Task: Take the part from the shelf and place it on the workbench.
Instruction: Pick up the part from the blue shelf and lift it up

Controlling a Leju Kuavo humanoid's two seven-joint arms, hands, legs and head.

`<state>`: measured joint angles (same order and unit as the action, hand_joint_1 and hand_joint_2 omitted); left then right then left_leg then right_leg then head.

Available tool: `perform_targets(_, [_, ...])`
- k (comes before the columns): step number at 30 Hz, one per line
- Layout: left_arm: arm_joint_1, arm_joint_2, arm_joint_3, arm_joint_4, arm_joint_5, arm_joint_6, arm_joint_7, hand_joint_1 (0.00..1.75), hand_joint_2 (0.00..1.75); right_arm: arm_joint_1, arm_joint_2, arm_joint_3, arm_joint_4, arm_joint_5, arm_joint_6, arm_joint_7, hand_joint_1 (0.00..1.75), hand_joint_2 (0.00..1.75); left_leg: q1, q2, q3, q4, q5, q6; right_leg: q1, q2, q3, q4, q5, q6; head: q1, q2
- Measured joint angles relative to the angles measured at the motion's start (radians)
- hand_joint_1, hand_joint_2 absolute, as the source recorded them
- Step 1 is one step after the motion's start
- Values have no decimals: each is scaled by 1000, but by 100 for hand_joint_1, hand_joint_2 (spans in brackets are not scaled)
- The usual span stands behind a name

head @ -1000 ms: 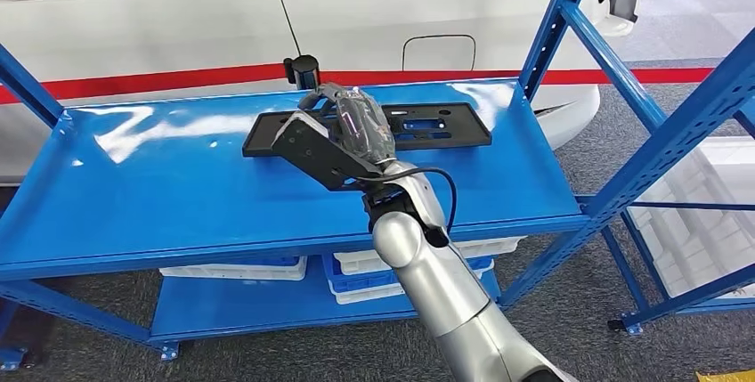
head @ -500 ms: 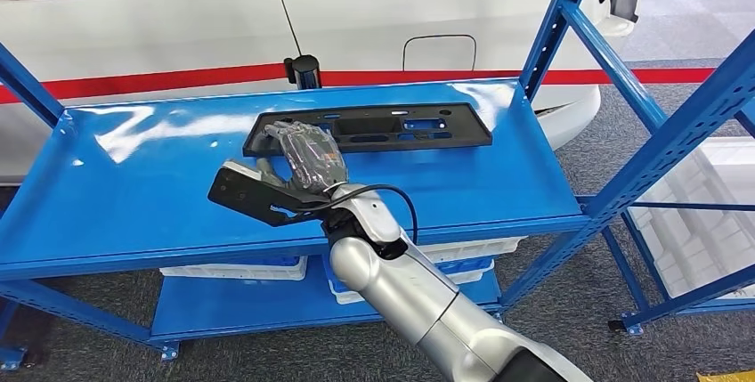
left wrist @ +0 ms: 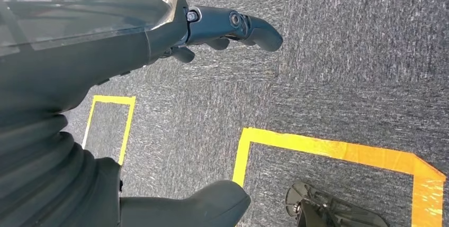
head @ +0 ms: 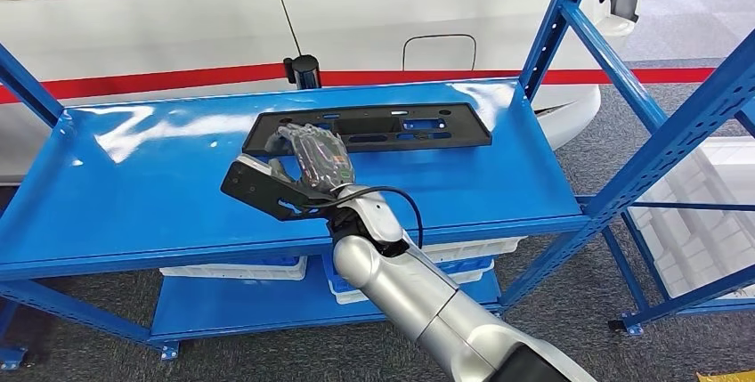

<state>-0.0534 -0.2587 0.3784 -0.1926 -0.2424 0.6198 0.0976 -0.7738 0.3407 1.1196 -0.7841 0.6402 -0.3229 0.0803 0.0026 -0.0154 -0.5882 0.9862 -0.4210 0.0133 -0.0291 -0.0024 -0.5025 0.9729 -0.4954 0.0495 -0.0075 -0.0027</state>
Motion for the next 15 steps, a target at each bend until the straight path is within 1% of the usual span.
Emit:
perform_targets(5, [0, 2, 0, 0, -5, -2, -1, 0, 175, -2, 0, -1, 10, -1, -10, 0, 175, 175, 0, 0, 0, 0, 0, 0, 0, 0, 0, 0, 0, 0, 0, 0])
perform_targets(9, [0, 5, 0, 0, -8, -2, -20, 0, 175, -5, 0, -8, 15, -6, -29, -10, 175, 175, 0, 0, 0, 0, 0, 0, 0, 0, 0, 0, 0, 0, 0, 0])
perform_targets(15, [1, 8, 0, 0, -5, 52, -38, 0, 175, -6, 0, -22, 26, -7, -39, -27, 175, 175, 0, 0, 0, 0, 0, 0, 0, 0, 0, 0, 0, 0, 0, 0])
